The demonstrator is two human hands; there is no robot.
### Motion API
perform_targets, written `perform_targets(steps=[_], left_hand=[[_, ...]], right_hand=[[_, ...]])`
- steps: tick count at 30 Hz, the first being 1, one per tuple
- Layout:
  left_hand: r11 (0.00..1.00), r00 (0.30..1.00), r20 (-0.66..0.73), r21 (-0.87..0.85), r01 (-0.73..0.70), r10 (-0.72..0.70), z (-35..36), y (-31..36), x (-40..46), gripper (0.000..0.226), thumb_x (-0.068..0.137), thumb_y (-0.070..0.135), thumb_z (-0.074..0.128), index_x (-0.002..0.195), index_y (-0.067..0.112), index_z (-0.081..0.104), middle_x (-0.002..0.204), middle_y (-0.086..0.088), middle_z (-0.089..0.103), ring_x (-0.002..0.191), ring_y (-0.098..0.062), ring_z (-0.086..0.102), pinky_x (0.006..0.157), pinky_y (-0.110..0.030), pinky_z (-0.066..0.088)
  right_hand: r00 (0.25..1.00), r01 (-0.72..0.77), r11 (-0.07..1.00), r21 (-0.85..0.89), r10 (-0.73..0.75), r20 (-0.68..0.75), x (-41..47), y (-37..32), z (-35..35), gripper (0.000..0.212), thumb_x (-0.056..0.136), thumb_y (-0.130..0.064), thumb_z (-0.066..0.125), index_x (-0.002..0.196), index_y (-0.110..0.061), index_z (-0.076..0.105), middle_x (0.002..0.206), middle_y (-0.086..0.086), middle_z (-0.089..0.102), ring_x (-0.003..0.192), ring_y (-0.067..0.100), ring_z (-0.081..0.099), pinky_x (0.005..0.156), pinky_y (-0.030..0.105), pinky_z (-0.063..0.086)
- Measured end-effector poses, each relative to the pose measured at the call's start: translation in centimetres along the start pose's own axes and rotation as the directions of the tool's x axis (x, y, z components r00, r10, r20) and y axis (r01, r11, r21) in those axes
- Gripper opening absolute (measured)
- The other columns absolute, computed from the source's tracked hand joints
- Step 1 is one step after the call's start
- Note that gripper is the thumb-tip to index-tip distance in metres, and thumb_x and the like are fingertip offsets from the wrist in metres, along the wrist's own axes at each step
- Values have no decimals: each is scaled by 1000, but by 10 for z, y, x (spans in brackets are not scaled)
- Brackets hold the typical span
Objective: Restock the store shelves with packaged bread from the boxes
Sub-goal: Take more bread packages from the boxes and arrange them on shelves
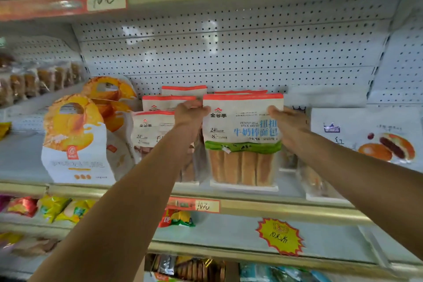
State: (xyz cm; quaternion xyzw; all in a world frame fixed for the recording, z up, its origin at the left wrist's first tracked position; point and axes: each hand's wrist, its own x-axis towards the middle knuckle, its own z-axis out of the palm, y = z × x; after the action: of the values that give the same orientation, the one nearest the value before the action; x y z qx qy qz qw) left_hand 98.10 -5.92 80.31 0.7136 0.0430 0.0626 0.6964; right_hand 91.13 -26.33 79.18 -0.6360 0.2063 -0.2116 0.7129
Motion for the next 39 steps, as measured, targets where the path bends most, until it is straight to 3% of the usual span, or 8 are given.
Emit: perform_targets(steps=[2, 5, 8, 17, 24, 29, 35, 39], left_hand=[[999, 1000, -24, 32, -13, 14, 8, -1, 17, 29, 82, 6, 77, 110, 4, 67, 109, -19, 70, 75, -22, 62, 59, -23, 51], [995, 996, -80, 98, -28, 36, 18, -3, 37, 17, 80, 8, 79, 90, 16, 67, 102, -19, 72, 87, -32, 69, 85, -44, 58], [972, 991, -99, 224, -70, 94, 28, -6, 48, 20, 80, 14, 80, 78, 23, 61, 91, -10, 73, 82, -29, 69, 85, -46, 59], [774, 978, 4, 611, -166, 207, 43, -23, 57, 40, 87, 14, 68, 125, 16, 54, 107, -5, 70, 100, -26, 65, 78, -33, 52], [763, 985, 28, 628, -149, 169, 49, -22, 54, 46, 92, 15, 64, 133, 13, 44, 113, -8, 66, 106, -30, 63, 80, -37, 51], [826, 991, 75, 549, -132, 108, 48, -23, 41, 57, 90, 19, 66, 138, 12, 35, 105, -5, 63, 91, -24, 62, 75, -34, 52], [802, 969, 68, 548, -237, 240, 51, -70, 68, 84, 54, 62, 57, 123, 15, 55, 122, -7, 63, 114, -31, 59, 89, -51, 55], [867, 966, 103, 426, -259, 237, 43, -36, -23, 70, 74, 46, 68, 133, 17, 46, 131, -1, 56, 112, -18, 56, 93, -30, 51]], right_hand=[[1000, -12, 999, -44, 13, 27, 21, 1, 6, 17, 91, -24, 68, 75, -21, 62, 75, 2, 68, 68, 18, 67, 69, 36, 57], [998, -24, 998, -55, 27, 52, 47, 2, 13, 20, 89, -23, 70, 73, -20, 59, 77, 5, 68, 76, 26, 68, 78, 42, 58], [999, -33, 998, -62, 36, 37, 67, 6, 19, 20, 90, -21, 70, 74, -20, 58, 86, 10, 67, 81, 29, 68, 82, 45, 58], [996, -60, 994, -86, 66, 68, 90, 36, 16, 11, 92, -21, 67, 92, -11, 63, 78, 5, 65, 62, 13, 61, 53, 23, 47], [989, -75, 990, -116, 89, 117, 92, 36, 16, 2, 95, -14, 62, 97, -13, 62, 89, 7, 65, 71, 18, 61, 56, 26, 48], [986, -24, 974, -227, 61, 157, 85, 36, 14, 25, 96, -13, 58, 120, -11, 53, 106, 7, 63, 88, 21, 61, 70, 28, 49], [980, 161, 929, -332, -110, 166, 58, 39, 6, 34, 92, -12, 62, 123, -6, 48, 118, 5, 60, 109, 21, 59, 95, 33, 48], [957, 280, 864, -418, -219, 188, 26, 38, -14, 55, 93, -20, 62, 140, -6, 39, 129, 1, 52, 119, 17, 52, 102, 31, 42]])
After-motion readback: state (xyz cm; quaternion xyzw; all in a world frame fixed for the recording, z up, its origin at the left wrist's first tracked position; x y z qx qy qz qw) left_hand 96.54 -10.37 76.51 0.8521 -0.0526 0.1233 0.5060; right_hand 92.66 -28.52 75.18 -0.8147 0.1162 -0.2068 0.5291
